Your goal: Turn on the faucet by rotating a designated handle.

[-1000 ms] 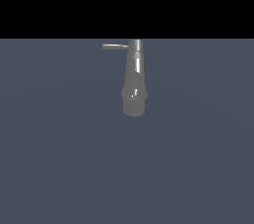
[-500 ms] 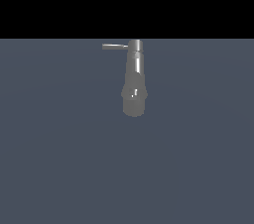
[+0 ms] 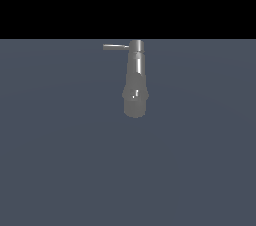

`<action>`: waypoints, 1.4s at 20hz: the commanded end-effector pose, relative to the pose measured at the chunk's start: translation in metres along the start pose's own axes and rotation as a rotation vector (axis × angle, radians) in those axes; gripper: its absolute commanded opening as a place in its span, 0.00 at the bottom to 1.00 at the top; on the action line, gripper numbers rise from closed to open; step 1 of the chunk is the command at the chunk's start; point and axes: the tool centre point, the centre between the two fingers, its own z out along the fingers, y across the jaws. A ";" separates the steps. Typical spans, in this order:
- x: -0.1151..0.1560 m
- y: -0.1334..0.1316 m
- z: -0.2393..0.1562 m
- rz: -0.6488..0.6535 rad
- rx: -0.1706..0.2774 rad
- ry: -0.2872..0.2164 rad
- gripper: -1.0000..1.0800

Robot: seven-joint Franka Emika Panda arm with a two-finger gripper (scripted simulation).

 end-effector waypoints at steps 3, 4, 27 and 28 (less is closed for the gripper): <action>0.021 -0.027 0.018 0.126 -0.004 0.000 0.00; 0.025 -0.032 0.023 0.153 -0.005 0.001 0.00; 0.099 -0.145 0.151 0.703 -0.038 0.085 0.00; 0.100 -0.148 0.155 0.716 -0.038 0.088 0.00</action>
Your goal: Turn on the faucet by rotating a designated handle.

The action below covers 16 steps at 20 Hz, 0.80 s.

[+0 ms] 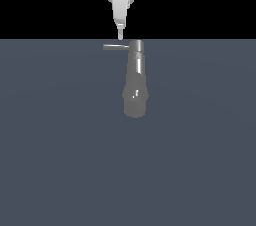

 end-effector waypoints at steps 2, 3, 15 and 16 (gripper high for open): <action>-0.004 -0.010 0.014 0.048 0.002 0.013 0.00; -0.005 -0.013 0.017 0.059 0.003 0.016 0.00; -0.009 -0.023 0.034 0.113 0.005 0.031 0.00; -0.008 -0.023 0.033 0.114 0.005 0.031 0.00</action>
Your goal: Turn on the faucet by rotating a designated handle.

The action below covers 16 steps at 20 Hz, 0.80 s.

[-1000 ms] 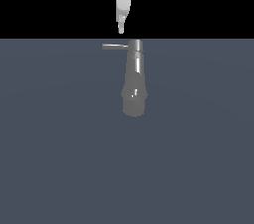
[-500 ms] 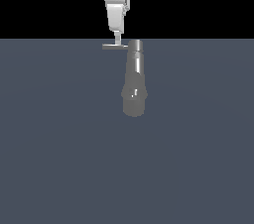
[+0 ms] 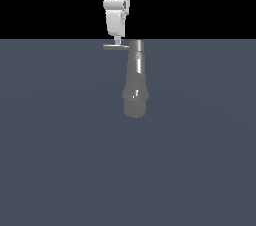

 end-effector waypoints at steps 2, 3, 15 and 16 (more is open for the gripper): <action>-0.002 0.000 0.001 -0.002 0.000 -0.001 0.00; -0.005 0.000 0.003 -0.007 -0.001 -0.003 0.00; -0.030 0.006 0.017 -0.044 -0.008 -0.016 0.00; -0.030 0.008 0.017 -0.044 -0.008 -0.016 0.00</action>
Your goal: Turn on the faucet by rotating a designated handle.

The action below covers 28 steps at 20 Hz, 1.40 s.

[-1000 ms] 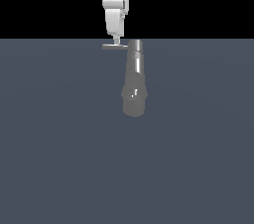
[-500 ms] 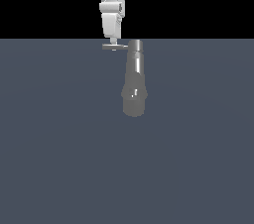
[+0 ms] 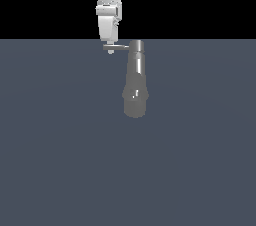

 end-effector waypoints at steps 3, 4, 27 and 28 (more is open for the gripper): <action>0.000 0.008 -0.004 0.000 0.001 0.000 0.00; 0.000 0.010 -0.005 0.000 0.001 0.000 0.00; -0.002 0.064 -0.027 0.000 0.001 -0.001 0.00; -0.002 0.066 -0.028 0.000 0.001 -0.001 0.00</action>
